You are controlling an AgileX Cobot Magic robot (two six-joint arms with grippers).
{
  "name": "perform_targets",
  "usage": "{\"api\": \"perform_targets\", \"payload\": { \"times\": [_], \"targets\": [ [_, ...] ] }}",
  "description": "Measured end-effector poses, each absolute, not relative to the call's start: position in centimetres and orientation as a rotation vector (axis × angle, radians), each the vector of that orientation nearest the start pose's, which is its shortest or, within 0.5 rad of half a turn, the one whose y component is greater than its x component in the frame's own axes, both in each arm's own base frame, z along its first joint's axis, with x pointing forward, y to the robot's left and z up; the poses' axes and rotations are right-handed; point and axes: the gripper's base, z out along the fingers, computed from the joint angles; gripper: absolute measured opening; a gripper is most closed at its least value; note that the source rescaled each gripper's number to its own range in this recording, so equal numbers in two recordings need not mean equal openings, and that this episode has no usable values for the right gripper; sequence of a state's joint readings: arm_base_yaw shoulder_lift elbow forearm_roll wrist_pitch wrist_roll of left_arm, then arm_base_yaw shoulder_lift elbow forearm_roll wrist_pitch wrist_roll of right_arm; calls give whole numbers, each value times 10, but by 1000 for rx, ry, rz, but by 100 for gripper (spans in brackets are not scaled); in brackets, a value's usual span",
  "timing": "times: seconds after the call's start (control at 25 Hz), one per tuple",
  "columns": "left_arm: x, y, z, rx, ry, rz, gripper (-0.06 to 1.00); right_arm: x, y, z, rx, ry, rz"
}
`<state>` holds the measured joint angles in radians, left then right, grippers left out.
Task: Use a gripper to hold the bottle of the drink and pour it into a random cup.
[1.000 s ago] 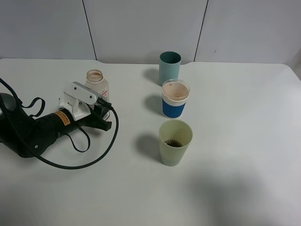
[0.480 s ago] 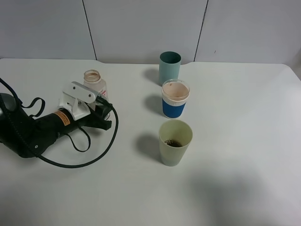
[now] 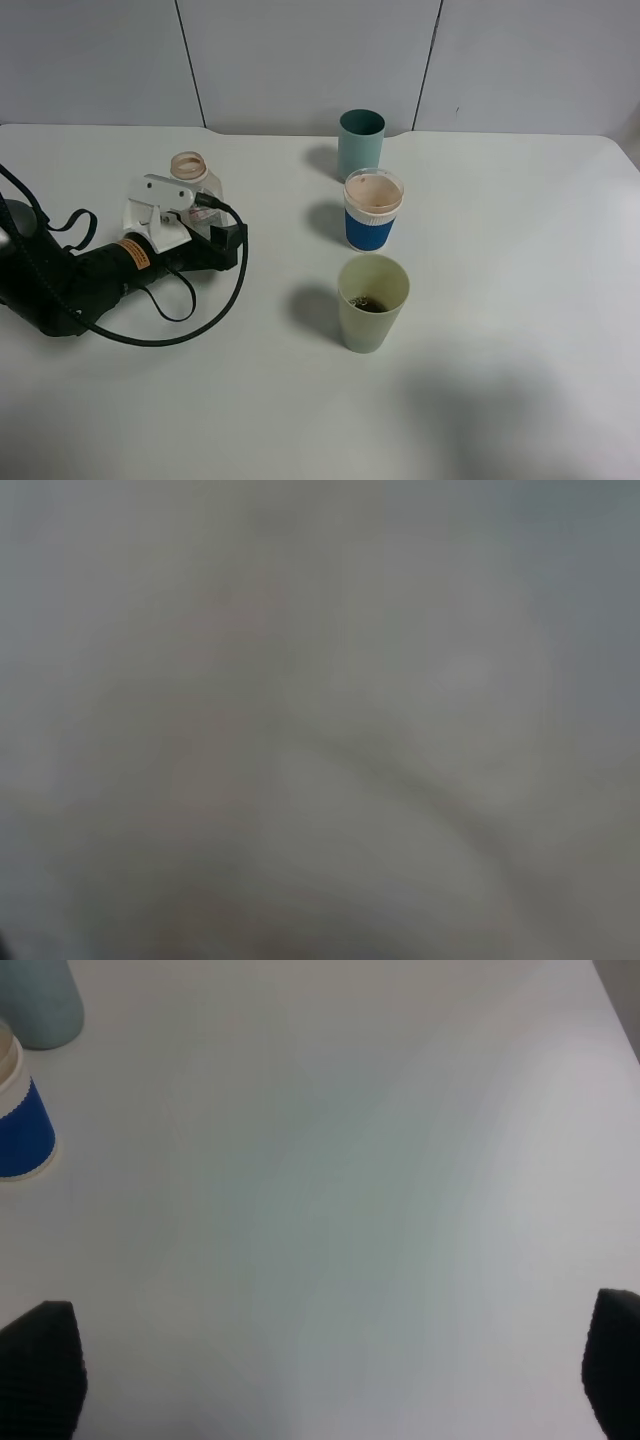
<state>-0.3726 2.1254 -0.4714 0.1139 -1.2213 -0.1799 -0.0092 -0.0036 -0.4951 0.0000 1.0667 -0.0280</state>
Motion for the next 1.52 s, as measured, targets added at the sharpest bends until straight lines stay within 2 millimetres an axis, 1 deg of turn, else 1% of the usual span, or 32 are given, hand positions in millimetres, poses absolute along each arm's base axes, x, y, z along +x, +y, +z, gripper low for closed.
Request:
{"api": "perform_targets", "payload": {
  "times": [0.12,0.32,0.56,0.72,0.8,0.96,1.16,1.36,1.52],
  "targets": [
    [267,-114,64,278,1914,-453,74,-5,0,275,-19,2052,-23],
    [268,-112,81,245,1864,-446,74,-5,0,275,-19,2052,-23],
    [258,-104,98,200,1838,-424,74,-5,0,275,-19,2052,-23],
    [255,-100,107,170,1816,-410,82,-5,0,275,-19,2052,-23],
    [255,-100,115,156,1790,-411,84,-5,0,275,-19,2052,-23],
    [255,-98,139,125,1704,-418,85,-5,0,275,-19,2052,-23],
    [252,-92,175,70,1571,-422,85,-5,0,275,-19,2052,-23],
    [247,-79,208,26,1448,-410,85,-5,0,275,-19,2052,-23],
    [239,-66,235,-6,1338,-396,85,-5,0,275,-19,2052,-23]
  ]
}}
